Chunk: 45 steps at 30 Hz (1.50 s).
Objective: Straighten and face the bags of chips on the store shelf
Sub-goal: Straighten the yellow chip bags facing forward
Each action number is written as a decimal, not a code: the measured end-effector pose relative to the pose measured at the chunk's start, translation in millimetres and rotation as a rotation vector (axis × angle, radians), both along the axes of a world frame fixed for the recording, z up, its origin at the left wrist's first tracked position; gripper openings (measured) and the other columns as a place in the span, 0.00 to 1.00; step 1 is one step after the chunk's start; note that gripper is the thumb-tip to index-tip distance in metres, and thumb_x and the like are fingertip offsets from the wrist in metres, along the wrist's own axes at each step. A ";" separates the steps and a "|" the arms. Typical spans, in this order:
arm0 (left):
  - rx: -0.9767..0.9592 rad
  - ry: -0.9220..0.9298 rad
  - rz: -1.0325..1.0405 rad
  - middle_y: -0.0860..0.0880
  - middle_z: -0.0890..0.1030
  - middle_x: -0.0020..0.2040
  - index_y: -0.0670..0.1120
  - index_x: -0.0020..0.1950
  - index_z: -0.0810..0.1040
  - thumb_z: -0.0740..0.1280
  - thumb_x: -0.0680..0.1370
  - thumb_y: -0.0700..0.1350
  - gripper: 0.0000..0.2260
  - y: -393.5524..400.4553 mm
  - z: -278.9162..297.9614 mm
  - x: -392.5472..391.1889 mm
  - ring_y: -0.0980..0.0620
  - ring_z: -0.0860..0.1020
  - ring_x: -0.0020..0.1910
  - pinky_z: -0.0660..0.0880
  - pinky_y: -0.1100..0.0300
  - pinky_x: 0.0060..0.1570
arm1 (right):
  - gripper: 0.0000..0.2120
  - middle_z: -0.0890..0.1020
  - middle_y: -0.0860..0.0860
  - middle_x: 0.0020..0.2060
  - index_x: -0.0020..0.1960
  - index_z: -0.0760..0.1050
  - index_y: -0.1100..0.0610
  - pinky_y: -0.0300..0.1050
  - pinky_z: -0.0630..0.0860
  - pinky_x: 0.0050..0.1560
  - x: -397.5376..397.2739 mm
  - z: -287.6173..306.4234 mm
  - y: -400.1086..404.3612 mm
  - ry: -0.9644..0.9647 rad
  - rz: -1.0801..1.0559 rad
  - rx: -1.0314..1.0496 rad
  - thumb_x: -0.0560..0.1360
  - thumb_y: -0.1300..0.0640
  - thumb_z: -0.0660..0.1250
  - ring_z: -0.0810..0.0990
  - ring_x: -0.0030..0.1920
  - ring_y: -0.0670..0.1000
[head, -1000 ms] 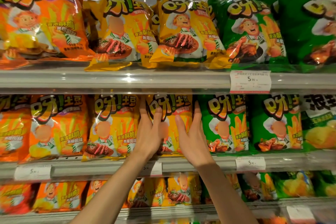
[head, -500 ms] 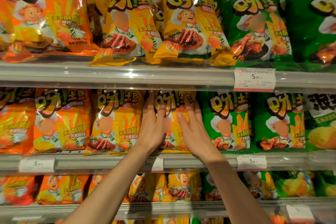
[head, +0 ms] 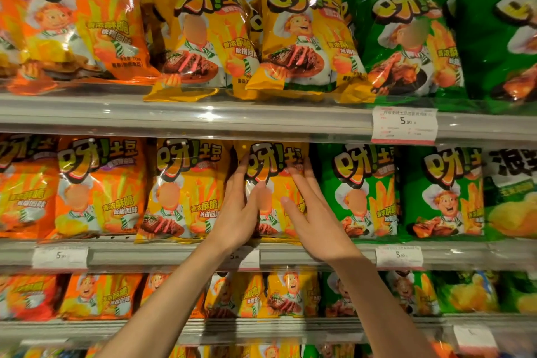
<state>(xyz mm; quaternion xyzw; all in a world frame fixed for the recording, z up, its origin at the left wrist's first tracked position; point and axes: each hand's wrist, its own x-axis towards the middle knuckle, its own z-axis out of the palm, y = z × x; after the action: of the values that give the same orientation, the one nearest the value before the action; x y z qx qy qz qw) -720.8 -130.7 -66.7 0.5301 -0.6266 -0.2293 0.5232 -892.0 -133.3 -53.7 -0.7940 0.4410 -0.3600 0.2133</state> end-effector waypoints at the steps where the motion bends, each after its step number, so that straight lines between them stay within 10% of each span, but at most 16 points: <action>1: -0.001 0.012 -0.006 0.56 0.52 0.81 0.60 0.80 0.47 0.57 0.83 0.57 0.28 1.4 1.9 -0.4 0.60 0.51 0.78 0.53 0.54 0.77 | 0.27 0.41 0.30 0.75 0.78 0.48 0.34 0.40 0.49 0.75 -0.3 -0.1 1.2 -0.032 -0.006 0.009 0.83 0.43 0.56 0.41 0.76 0.35; 13: -0.071 0.121 0.140 0.60 0.79 0.61 0.55 0.70 0.72 0.66 0.81 0.47 0.17 67.6 1.3 17.1 0.64 0.76 0.60 0.74 0.65 0.61 | 0.20 0.81 0.42 0.53 0.69 0.69 0.47 0.44 0.79 0.54 -27.7 -29.3 38.3 -0.563 -0.150 0.062 0.79 0.55 0.67 0.81 0.54 0.45; 22: -0.010 0.275 0.185 0.55 0.84 0.53 0.54 0.62 0.77 0.65 0.81 0.47 0.10 104.4 -14.9 29.7 0.57 0.81 0.55 0.79 0.62 0.52 | 0.11 0.84 0.44 0.38 0.62 0.74 0.48 0.41 0.76 0.47 -26.8 -36.2 61.8 -0.372 -0.165 0.181 0.80 0.54 0.64 0.83 0.39 0.45; 26: -0.044 0.309 0.176 0.54 0.85 0.52 0.52 0.60 0.79 0.66 0.82 0.44 0.08 104.3 -8.1 50.8 0.56 0.82 0.55 0.78 0.58 0.54 | 0.15 0.85 0.45 0.50 0.43 0.78 0.48 0.41 0.75 0.55 -15.3 -35.3 75.9 -0.328 -0.212 0.117 0.73 0.39 0.60 0.83 0.45 0.41; 32: -0.138 0.296 0.157 0.53 0.85 0.51 0.49 0.60 0.79 0.66 0.81 0.43 0.08 103.3 5.1 101.2 0.58 0.82 0.52 0.77 0.59 0.57 | 0.10 0.84 0.54 0.41 0.60 0.76 0.50 0.37 0.77 0.42 43.8 -25.8 93.4 -0.474 -0.181 0.143 0.79 0.53 0.66 0.82 0.42 0.50; 35: -0.190 0.155 0.209 0.53 0.80 0.57 0.52 0.61 0.79 0.66 0.82 0.44 0.10 97.6 9.4 124.5 0.66 0.78 0.53 0.72 0.74 0.51 | 0.09 0.84 0.45 0.44 0.57 0.78 0.46 0.29 0.75 0.42 80.2 -19.3 92.1 -0.465 -0.189 0.123 0.79 0.57 0.67 0.81 0.42 0.38; 39: -0.155 -0.048 0.225 0.52 0.70 0.67 0.57 0.71 0.72 0.64 0.82 0.52 0.17 75.1 10.5 148.9 0.59 0.69 0.67 0.67 0.59 0.69 | 0.11 0.79 0.45 0.52 0.62 0.75 0.47 0.41 0.74 0.54 122.6 -10.0 71.0 -0.257 -0.262 -0.105 0.80 0.50 0.64 0.77 0.54 0.46; 45: -0.066 -0.166 0.171 0.45 0.65 0.73 0.57 0.77 0.59 0.61 0.82 0.56 0.24 46.7 19.8 150.7 0.49 0.65 0.72 0.62 0.57 0.68 | 0.21 0.68 0.57 0.74 0.74 0.68 0.56 0.61 0.51 0.78 139.6 -18.5 23.4 0.307 -0.498 -0.533 0.82 0.56 0.58 0.56 0.78 0.59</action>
<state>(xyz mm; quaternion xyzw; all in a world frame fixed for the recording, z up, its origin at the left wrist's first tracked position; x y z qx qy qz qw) -570.1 -84.0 -46.9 0.5815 -0.6272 -0.1185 0.5044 -752.4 -110.0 -72.3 -0.7349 0.5379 -0.3796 -0.1627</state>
